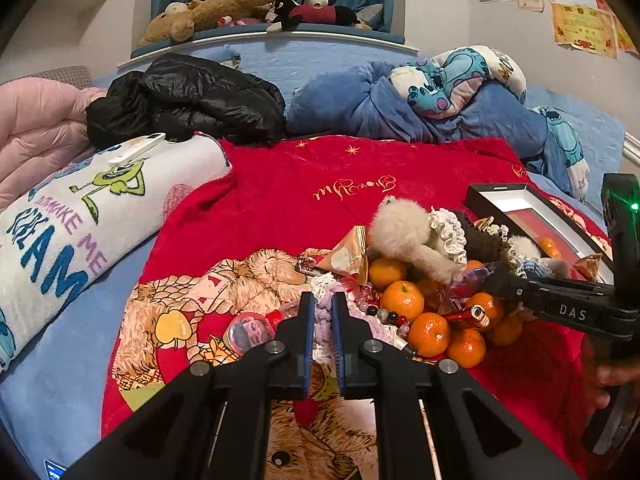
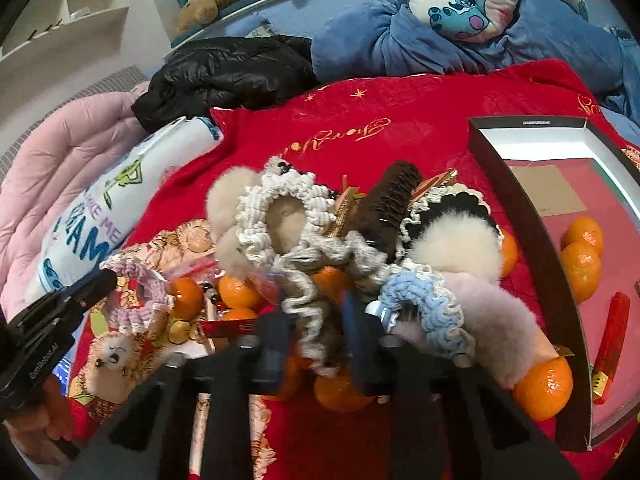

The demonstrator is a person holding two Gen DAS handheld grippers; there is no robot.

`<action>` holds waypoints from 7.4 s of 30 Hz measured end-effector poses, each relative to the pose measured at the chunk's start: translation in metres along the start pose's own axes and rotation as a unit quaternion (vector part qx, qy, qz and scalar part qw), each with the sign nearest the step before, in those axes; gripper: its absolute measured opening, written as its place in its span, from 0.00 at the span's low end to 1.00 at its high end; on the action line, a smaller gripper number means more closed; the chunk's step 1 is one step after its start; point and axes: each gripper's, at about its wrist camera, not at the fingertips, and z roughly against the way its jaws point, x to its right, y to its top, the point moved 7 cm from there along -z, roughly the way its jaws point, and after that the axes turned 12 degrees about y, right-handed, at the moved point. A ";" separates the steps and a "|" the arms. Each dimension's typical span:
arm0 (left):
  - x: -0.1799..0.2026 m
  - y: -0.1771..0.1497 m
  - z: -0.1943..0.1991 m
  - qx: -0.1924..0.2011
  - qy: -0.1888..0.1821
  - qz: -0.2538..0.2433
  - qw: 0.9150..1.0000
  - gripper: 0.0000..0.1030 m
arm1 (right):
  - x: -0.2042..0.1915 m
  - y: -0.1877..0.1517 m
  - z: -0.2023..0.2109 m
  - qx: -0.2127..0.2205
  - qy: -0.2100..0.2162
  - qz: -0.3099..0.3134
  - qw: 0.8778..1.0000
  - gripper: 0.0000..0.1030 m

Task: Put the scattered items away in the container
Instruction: 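Grasp the brown lace scrunchie with the right tool while the left tool holds the pink one, then carry both scrunchies in the left and right tools over the black box, then open the left tool dropping the pink scrunchie while the right tool releases the brown one, then withdraw both tools from the box back toward the pile, then lower the left tool onto a tangerine in the pile and close on it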

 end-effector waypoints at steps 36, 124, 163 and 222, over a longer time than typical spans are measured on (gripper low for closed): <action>0.026 0.019 0.026 0.023 -0.048 0.016 0.998 0.09 | -0.027 0.028 0.050 0.106 0.065 -0.012 0.992 0.10; 0.356 0.103 -0.042 0.004 -0.182 -0.057 0.982 0.09 | 0.208 0.081 0.157 0.118 -0.001 -0.065 0.991 0.11; 0.396 0.079 -0.096 -0.039 -0.142 -0.116 0.982 0.25 | 0.268 0.087 0.095 0.021 -0.087 -0.110 0.990 0.28; 0.017 -0.016 0.006 -0.012 0.030 -0.049 0.998 1.00 | -0.004 0.021 0.089 0.147 -0.015 0.000 0.989 1.00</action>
